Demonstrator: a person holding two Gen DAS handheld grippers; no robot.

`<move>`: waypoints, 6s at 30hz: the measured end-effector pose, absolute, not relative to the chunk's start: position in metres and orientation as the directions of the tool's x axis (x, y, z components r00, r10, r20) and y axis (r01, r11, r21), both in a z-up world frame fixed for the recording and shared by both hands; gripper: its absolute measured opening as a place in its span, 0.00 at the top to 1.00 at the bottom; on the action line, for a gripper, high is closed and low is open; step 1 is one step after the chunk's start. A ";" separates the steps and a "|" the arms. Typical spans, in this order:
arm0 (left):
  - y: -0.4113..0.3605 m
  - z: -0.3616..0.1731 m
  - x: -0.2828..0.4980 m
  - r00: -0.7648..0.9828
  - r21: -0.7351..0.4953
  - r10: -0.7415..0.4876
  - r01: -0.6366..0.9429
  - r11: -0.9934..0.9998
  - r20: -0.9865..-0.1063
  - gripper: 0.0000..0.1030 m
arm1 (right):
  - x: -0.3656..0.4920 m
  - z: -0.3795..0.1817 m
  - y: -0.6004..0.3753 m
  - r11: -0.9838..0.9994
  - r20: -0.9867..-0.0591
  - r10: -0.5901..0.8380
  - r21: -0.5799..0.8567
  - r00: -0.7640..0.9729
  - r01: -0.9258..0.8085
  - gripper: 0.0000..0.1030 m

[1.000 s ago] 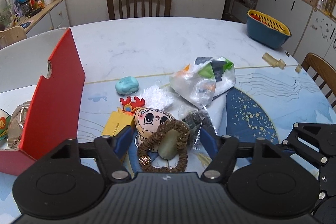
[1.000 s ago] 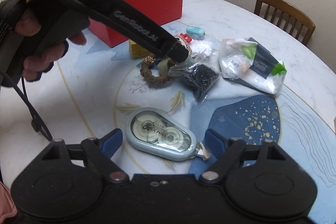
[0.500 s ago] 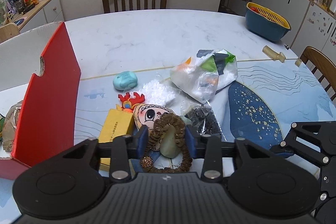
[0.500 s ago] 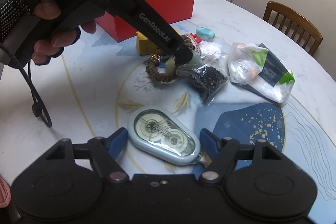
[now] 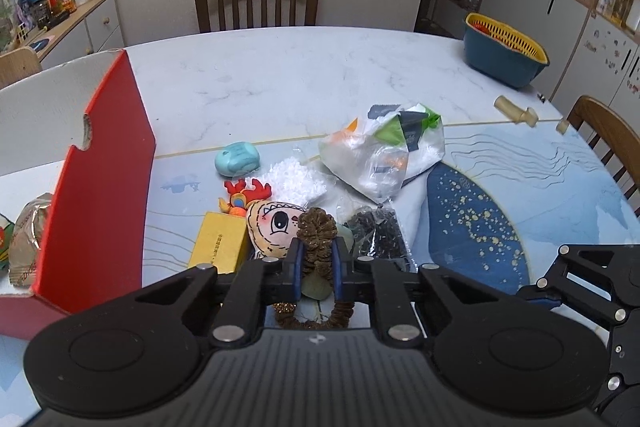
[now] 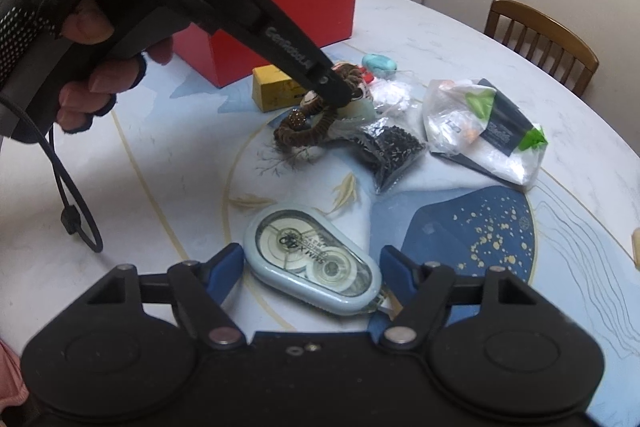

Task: Organize objects
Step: 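Grasp the brown bead bracelet with the left tool while the right tool grasps the tape roller, then carry the bracelet and tape roller with both tools over the red box, then open both tools to drop the bracelet and tape roller into the box, then move both tools back toward the remaining objects on the table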

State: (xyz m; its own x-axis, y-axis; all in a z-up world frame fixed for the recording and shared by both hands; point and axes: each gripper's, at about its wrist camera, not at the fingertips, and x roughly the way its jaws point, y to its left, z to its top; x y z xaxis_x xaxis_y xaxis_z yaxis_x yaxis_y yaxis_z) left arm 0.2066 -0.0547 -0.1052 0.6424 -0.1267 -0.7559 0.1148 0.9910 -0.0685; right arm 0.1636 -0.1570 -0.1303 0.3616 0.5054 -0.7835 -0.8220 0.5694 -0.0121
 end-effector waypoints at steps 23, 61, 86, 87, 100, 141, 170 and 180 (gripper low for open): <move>0.004 -0.031 0.163 0.656 -0.153 -0.178 0.095 0.984 -0.733 0.87 | 0.164 -0.048 -0.138 0.671 -0.733 0.506 0.003 0.454 -0.742 0.28; 0.224 -0.014 0.264 0.653 -0.024 0.001 -0.029 0.999 -0.758 0.87 | 0.224 -0.038 0.125 0.612 -0.707 0.526 -0.071 0.473 -0.788 0.28; 0.223 -0.096 0.332 0.428 -0.001 -0.025 0.056 0.998 -0.903 0.86 | 0.235 -0.089 0.171 0.617 -0.799 0.465 -0.017 0.381 -0.787 0.28; 0.223 -0.097 0.333 0.423 -0.001 -0.026 0.058 0.998 -0.906 0.86 | 0.235 -0.090 0.170 0.621 -0.802 0.466 -0.005 0.374 -0.784 0.28; 0.222 -0.100 0.330 0.400 -0.016 -0.039 0.061 0.998 -0.916 0.67 | 0.233 -0.086 0.166 0.646 -0.797 0.468 0.014 0.382 -0.763 0.29; 0.165 -0.001 0.187 0.660 0.002 -0.042 0.065 0.998 -0.750 0.12 | 0.151 -0.003 0.016 0.770 -0.620 0.564 0.157 0.545 -0.619 0.01; -0.005 -0.031 0.167 0.718 -0.013 -0.075 0.092 0.996 -0.692 0.00 | 0.186 -0.037 -0.177 0.840 -0.664 0.416 0.019 0.622 -0.542 0.01; -0.057 -0.064 0.186 0.688 -0.047 -0.118 0.120 0.992 -0.716 0.00 | 0.237 -0.060 -0.208 0.870 -0.686 0.380 0.037 0.620 -0.492 0.03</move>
